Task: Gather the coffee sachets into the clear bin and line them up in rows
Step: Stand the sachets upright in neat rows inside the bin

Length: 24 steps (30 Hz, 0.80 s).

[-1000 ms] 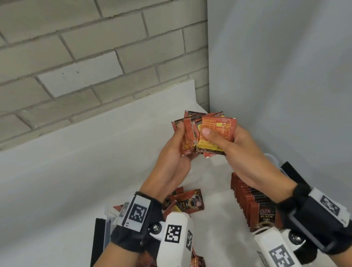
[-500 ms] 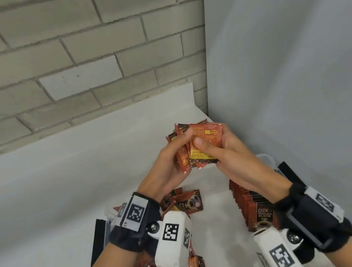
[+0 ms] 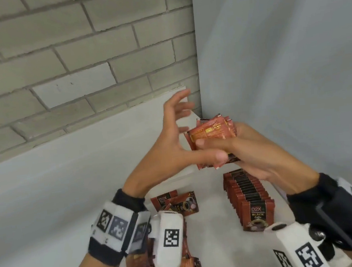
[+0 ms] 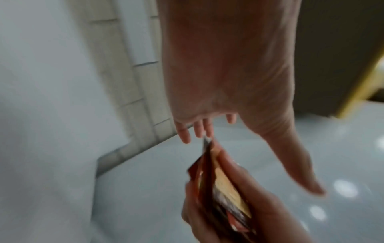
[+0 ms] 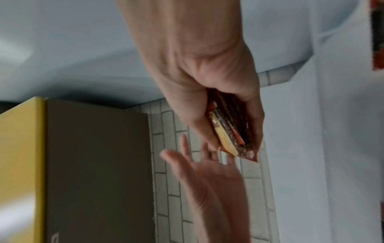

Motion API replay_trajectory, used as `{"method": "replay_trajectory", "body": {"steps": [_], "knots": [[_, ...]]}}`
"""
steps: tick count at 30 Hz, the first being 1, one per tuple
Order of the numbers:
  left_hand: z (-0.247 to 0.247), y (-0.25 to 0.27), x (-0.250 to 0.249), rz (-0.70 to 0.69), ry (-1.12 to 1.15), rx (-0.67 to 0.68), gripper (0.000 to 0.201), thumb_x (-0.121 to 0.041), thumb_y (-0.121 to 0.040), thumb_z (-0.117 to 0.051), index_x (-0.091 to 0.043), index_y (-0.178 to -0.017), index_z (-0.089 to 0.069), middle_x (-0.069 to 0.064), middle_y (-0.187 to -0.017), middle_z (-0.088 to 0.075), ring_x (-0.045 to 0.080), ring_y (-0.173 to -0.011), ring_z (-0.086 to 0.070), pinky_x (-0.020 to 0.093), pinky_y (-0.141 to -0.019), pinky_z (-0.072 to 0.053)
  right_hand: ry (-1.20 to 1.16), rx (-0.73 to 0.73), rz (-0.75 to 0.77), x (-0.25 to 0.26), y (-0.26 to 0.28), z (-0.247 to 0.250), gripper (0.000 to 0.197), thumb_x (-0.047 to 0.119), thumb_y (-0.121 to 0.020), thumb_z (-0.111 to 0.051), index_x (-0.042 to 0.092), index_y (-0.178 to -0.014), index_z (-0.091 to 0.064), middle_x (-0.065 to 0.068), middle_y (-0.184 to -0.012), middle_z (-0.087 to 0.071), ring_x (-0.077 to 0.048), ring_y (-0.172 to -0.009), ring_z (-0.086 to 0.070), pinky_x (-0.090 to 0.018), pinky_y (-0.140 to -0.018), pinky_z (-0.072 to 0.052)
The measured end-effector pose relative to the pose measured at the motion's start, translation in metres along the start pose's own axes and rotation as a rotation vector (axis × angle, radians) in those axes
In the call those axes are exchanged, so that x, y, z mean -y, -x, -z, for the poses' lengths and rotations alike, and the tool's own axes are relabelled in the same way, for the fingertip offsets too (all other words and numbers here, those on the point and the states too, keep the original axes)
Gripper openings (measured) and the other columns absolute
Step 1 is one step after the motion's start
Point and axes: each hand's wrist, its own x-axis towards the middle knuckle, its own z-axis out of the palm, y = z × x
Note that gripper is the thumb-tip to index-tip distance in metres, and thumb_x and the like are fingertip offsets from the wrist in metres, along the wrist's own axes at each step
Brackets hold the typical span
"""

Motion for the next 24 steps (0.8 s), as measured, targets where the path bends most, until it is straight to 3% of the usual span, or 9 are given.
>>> {"method": "replay_trajectory", "body": {"steps": [2,5,8,10,12,15,18,21,24], "knots": [[-0.004,0.0,-0.02,-0.128,-0.323,0.124,0.117,-0.048,-0.059,-0.087,-0.05,-0.142,-0.005,-0.01,-0.149,-0.018,0.003,-0.139,-0.018,0.023,-0.11,-0.023,0.035,-0.034,-0.005,0.003,0.007,0.001,0.024,0.008,-0.081,-0.072,0.006,-0.104,-0.07,-0.01,-0.097,-0.074,-0.023,-0.092,-0.071,-0.033,-0.086,-0.054],[-0.025,-0.002,-0.028,-0.157,-0.593,0.304,0.116,-0.04,-0.068,-0.083,-0.054,-0.144,0.004,-0.006,-0.155,-0.007,0.007,-0.141,-0.007,0.031,-0.115,-0.013,0.09,-0.037,0.023,0.004,0.019,-0.001,0.027,-0.004,-0.085,-0.062,0.01,-0.108,-0.062,-0.008,-0.098,-0.072,-0.015,-0.096,-0.069,-0.031,-0.088,-0.055],[-0.037,-0.001,-0.02,-0.121,-0.45,0.328,0.11,-0.02,-0.075,-0.08,-0.055,-0.144,-0.002,-0.002,-0.15,-0.023,0.013,-0.14,-0.021,0.035,-0.115,-0.027,0.204,-0.025,0.051,0.006,0.03,-0.003,0.039,0.002,-0.088,-0.062,0.019,-0.12,-0.048,-0.001,-0.104,-0.067,-0.001,-0.096,-0.066,-0.018,-0.079,-0.055],[-0.037,0.002,-0.015,-0.132,-0.361,0.323,0.105,-0.014,-0.077,-0.077,-0.052,-0.145,-0.007,-0.011,-0.135,-0.035,-0.001,-0.125,-0.035,0.015,-0.103,-0.033,0.237,0.028,0.006,0.008,0.037,0.002,0.048,0.006,-0.086,-0.066,0.019,-0.125,-0.042,-0.003,-0.103,-0.066,-0.003,-0.096,-0.067,-0.02,-0.076,-0.056],[-0.037,0.005,-0.014,-0.141,-0.24,0.302,0.102,-0.013,-0.077,-0.077,-0.058,-0.14,-0.009,-0.02,-0.12,-0.042,-0.007,-0.107,-0.047,0.007,-0.087,-0.037,0.241,0.116,-0.063,0.013,0.046,0.009,0.053,0.01,-0.084,-0.069,0.021,-0.126,-0.038,-0.007,-0.106,-0.066,-0.008,-0.099,-0.067,-0.026,-0.084,-0.057],[-0.038,0.012,-0.008,-0.179,-0.095,0.199,0.103,-0.015,-0.073,-0.082,-0.056,-0.138,-0.013,-0.01,-0.12,-0.049,0.007,-0.099,-0.061,0.017,-0.084,-0.048,0.103,0.257,-0.15,0.016,0.058,0.021,0.062,0.032,-0.073,-0.079,0.023,-0.12,-0.04,-0.008,-0.11,-0.069,-0.012,-0.105,-0.067,-0.029,-0.092,-0.053],[-0.042,0.018,0.004,-0.268,-0.038,0.114,0.107,-0.016,-0.067,-0.086,-0.043,-0.139,-0.012,0.01,-0.127,-0.05,0.017,-0.117,-0.057,0.03,-0.099,-0.047,-0.055,0.285,-0.187,0.01,0.059,0.023,0.076,0.049,-0.063,-0.081,0.018,-0.121,-0.042,-0.012,-0.115,-0.069,-0.017,-0.11,-0.065,-0.028,-0.093,-0.051],[-0.05,0.021,0.011,-0.346,-0.019,0.052,0.108,-0.013,-0.066,-0.086,-0.038,-0.139,-0.01,0.021,-0.13,-0.048,0.026,-0.126,-0.051,0.041,-0.102,-0.045,-0.09,0.242,-0.21,0.0,0.058,0.017,0.091,0.058,-0.06,-0.082,0.01,-0.129,-0.047,-0.01,-0.121,-0.067,-0.016,-0.115,-0.062,-0.034,-0.102,-0.046],[-0.054,0.023,0.017,-0.429,-0.004,0.022,0.107,-0.01,-0.064,-0.087,-0.036,-0.139,-0.014,0.023,-0.13,-0.047,0.029,-0.126,-0.05,0.047,-0.101,-0.046,-0.07,0.264,-0.203,-0.002,0.061,0.012,0.059,0.049,-0.072,-0.074,0.014,-0.118,-0.062,-0.012,-0.117,-0.068,-0.017,-0.111,-0.065,-0.026,-0.094,-0.052]]}}
